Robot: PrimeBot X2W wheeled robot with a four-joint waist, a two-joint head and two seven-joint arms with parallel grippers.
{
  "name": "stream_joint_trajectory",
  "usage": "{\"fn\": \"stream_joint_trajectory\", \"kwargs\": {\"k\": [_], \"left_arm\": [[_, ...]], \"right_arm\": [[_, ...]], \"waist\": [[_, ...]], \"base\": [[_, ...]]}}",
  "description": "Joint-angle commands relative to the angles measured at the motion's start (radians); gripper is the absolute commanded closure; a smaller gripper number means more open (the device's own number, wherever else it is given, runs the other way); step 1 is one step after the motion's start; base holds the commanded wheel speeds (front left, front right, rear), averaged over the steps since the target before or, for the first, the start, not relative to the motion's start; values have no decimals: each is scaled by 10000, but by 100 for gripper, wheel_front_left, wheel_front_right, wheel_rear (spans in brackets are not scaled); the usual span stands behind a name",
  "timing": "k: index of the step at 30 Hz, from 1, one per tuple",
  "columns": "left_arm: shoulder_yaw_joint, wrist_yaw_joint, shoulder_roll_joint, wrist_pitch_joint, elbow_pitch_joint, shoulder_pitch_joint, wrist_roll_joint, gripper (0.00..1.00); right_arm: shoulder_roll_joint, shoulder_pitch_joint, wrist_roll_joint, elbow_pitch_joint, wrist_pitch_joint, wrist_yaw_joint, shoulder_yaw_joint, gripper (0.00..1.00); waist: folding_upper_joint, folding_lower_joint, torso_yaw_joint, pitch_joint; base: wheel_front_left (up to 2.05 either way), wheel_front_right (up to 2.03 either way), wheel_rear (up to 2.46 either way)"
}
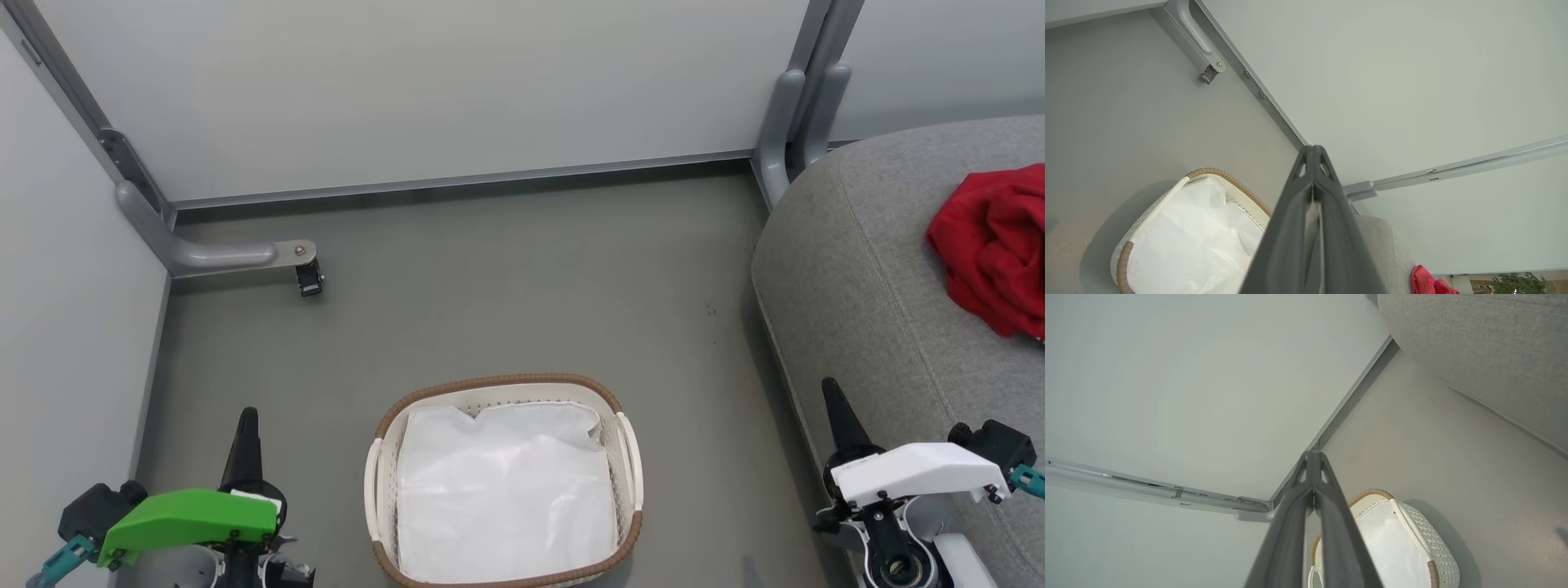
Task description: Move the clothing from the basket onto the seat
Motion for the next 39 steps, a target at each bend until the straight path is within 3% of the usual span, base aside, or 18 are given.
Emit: {"fn": "stream_joint_trajectory", "kwargs": {"k": [1,39], "left_arm": [[67,-47,36,64,-154,-152,-303,100],[635,-280,53,952,-547,-228,-3369,100]], "right_arm": [[-74,56,295,-152,72,-4,-73,100],[-84,214,3633,-675,973,-7,-620,100]], "waist": [[0,0,2,-13],[0,0,33,-316]], "base": [[0,0,0],[0,0,0]]}}
